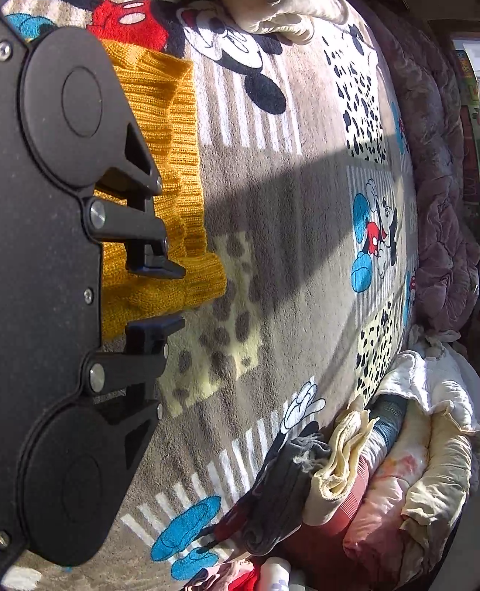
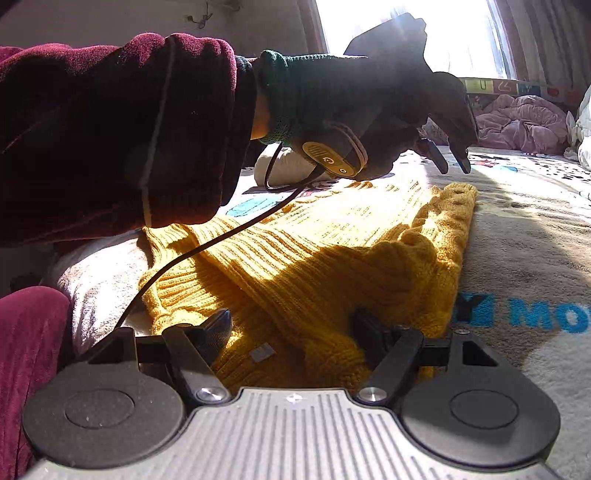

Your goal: Fold clothes

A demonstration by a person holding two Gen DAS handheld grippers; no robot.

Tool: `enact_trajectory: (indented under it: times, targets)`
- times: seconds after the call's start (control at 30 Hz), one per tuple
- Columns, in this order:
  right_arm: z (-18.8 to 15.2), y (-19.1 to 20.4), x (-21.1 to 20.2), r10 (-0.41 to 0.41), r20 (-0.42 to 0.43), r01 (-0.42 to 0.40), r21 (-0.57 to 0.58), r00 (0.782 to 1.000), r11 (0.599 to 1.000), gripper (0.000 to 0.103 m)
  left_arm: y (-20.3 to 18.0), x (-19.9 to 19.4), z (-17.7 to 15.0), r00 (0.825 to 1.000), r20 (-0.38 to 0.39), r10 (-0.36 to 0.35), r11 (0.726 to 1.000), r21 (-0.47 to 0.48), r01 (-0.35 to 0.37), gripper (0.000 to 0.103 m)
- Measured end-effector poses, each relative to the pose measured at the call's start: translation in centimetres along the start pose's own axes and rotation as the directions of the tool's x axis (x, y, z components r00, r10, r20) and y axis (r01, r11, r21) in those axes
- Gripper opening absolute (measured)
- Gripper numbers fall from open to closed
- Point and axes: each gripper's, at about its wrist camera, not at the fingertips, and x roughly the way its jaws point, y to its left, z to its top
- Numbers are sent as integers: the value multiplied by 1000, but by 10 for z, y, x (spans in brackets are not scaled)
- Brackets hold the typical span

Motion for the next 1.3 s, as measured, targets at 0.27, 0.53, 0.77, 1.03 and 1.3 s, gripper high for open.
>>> enact_trajectory:
  times: [0.27, 0.53, 0.77, 1.03, 1.3]
  targets:
    - [-1, 8, 1, -16, 5, 16, -38, 1000, 999, 76, -12, -36, -19, 995, 98, 30, 994, 101, -40, 24]
    - [-3, 25, -20, 20, 32, -15, -130, 999, 991, 75, -28, -115, -99, 991, 100, -94, 980, 185, 74, 24]
    - [-8, 40, -65, 25, 50, -17, -146, 998, 989, 68, -20, -134, -152, 987, 119, -112, 984, 151, 94, 31]
    - [-5, 31, -95, -133, 113, 146, -125, 985, 981, 57, 21, -215, -218, 970, 236, 51, 998, -40, -42, 31]
    - [-9, 33, -77, -182, 108, 200, -192, 977, 961, 58, 90, -232, -244, 967, 250, 49, 887, -455, 73, 37]
